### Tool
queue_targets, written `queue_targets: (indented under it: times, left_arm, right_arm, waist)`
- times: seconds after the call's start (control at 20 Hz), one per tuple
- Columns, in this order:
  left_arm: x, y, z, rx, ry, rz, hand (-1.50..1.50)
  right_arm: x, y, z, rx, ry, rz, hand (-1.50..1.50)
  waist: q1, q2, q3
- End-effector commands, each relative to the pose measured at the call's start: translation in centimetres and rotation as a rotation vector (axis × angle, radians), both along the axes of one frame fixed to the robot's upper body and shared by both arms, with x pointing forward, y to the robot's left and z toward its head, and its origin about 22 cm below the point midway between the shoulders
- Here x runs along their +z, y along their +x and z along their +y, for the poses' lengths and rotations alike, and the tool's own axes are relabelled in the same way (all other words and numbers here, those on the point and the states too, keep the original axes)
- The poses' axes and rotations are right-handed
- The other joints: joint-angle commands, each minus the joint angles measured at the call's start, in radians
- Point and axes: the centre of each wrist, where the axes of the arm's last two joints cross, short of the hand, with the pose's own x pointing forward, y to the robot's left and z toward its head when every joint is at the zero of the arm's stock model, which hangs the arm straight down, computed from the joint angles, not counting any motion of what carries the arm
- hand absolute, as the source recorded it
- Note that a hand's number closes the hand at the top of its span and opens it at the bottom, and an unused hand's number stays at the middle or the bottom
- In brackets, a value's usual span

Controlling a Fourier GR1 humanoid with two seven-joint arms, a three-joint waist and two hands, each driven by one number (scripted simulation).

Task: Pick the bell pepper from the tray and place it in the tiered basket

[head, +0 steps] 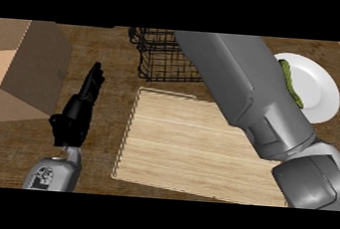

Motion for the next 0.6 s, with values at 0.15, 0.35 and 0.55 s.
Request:
queue_targets:
  times: [0.15,0.35,0.55]
  left_arm:
    - [0.4,0.1,0.4,-0.004,0.008,-0.004,0.00]
    - [-0.4,0.0,0.2,0.010,-0.016,0.016,0.00]
    - [-0.6,-0.5,0.9,0.070,0.003,0.026,0.00]
  right_arm:
    - [0.8,0.4,-2.1,-0.083,0.267,-0.209,-1.50]
    - [2.4,0.5,-4.5,-0.201,0.311,-0.281,-1.50]
    - [3.4,0.1,-6.8,-0.291,0.445,-0.300,-1.50]
  waist:
    - [-0.007,-0.005,0.001]
    - [-0.038,-0.017,0.001]
    - [-0.060,-0.027,0.001]
